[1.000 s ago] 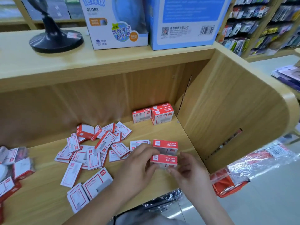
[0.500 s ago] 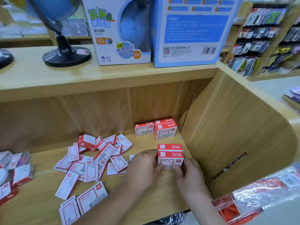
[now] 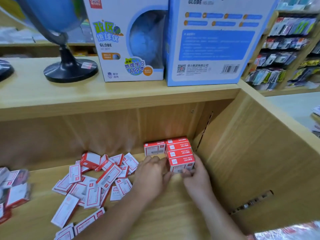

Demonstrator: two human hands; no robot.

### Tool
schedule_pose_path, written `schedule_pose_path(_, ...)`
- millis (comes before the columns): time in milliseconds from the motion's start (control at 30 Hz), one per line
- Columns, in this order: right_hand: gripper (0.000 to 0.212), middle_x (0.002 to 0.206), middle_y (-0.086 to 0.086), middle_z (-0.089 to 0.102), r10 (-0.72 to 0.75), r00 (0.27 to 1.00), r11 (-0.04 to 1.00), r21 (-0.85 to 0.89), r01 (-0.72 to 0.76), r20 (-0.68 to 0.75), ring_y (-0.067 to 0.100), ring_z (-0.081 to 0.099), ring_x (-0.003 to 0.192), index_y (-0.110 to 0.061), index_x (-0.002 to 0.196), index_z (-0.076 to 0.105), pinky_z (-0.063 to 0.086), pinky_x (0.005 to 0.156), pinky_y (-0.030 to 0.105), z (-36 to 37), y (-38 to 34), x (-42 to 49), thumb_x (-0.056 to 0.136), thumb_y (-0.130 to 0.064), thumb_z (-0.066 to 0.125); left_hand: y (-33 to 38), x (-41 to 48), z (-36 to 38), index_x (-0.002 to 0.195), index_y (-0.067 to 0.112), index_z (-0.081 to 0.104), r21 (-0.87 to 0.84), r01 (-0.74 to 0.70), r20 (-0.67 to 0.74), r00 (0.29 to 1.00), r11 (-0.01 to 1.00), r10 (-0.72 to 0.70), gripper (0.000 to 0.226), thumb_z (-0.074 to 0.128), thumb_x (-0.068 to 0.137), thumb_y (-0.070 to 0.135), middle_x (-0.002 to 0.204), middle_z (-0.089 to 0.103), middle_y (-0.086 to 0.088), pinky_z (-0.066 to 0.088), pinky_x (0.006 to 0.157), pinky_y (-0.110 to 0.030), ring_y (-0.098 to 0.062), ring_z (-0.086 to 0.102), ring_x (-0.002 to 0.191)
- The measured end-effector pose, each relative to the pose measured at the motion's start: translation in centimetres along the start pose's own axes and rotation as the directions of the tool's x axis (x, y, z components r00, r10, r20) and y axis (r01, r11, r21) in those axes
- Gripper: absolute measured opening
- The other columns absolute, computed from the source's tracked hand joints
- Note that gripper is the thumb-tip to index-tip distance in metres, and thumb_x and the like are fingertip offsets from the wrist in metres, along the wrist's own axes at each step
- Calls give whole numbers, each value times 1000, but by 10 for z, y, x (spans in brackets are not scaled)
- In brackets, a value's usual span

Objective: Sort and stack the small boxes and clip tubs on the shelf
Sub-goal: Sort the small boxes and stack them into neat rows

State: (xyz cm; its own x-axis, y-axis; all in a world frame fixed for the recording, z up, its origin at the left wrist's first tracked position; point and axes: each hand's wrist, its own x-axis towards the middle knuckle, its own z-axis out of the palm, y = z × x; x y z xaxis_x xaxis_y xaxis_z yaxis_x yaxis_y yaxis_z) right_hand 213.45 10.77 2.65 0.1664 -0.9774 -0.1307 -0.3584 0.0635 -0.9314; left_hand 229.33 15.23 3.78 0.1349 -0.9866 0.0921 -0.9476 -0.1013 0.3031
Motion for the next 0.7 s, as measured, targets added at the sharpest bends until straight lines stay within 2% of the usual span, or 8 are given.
schedule_pose_path(67,65,100,-13,73,36,999,998,54,-37,25,1,69,92,-40,129,50,50,74,13,-1,1,2,88,10,56,0,2,4,130,31,52,14,-3,21,1000,1000,3,48,52,92,61,113,61,5,41,89,-35,-20,50,113)
schedule_pose_path(133,67,103,-9,73,40,998,996,73,-44,53,2,70,92,-39,131,49,51,72,13,-1,2,5,88,12,55,1,5,7,138,26,45,32,-5,37,999,999,3,56,52,94,59,121,57,2,40,94,-36,-22,47,119)
schedule_pose_path(233,62,101,-7,74,22,998,997,79,-26,50,17,71,97,-38,127,54,57,79,31,-1,4,6,88,11,57,5,9,7,144,20,39,36,4,71,997,999,-7,60,53,96,52,128,54,-2,40,100,-39,-26,44,124)
schedule_pose_path(300,60,104,-9,74,-9,999,998,62,7,34,15,70,98,-36,127,54,57,86,42,-2,7,6,88,9,59,7,10,9,149,18,35,44,3,85,996,999,-7,63,52,97,50,130,53,-3,40,100,-40,-27,44,124)
schedule_pose_path(433,58,109,-10,72,-55,997,998,34,54,48,9,68,104,-34,132,51,54,95,45,-5,8,6,89,4,61,8,11,10,151,17,34,55,-3,92,996,998,-2,65,52,98,49,131,53,-4,41,98,-40,-27,44,123)
schedule_pose_path(533,54,109,-14,71,-59,998,998,-30,59,24,7,67,103,-38,129,52,54,94,48,-8,11,5,88,-7,68,1,3,6,146,20,41,6,-46,64,997,999,45,60,56,95,48,123,55,-2,44,96,-40,-27,47,118)
schedule_pose_path(633,54,115,-20,66,-34,997,998,-48,30,-73,16,67,105,-41,128,49,54,93,52,-9,16,-10,86,-19,73,-14,-20,-9,132,18,58,-126,-111,-60,993,986,104,49,62,88,39,113,60,-1,49,89,-43,-27,52,105)
schedule_pose_path(700,50,111,-24,63,-19,992,999,-28,16,-127,14,66,104,-42,127,51,53,96,48,-10,19,-29,88,-19,72,-32,-44,-22,126,17,64,-195,-103,-163,984,975,72,42,65,87,33,110,62,0,49,86,-40,-26,55,101)
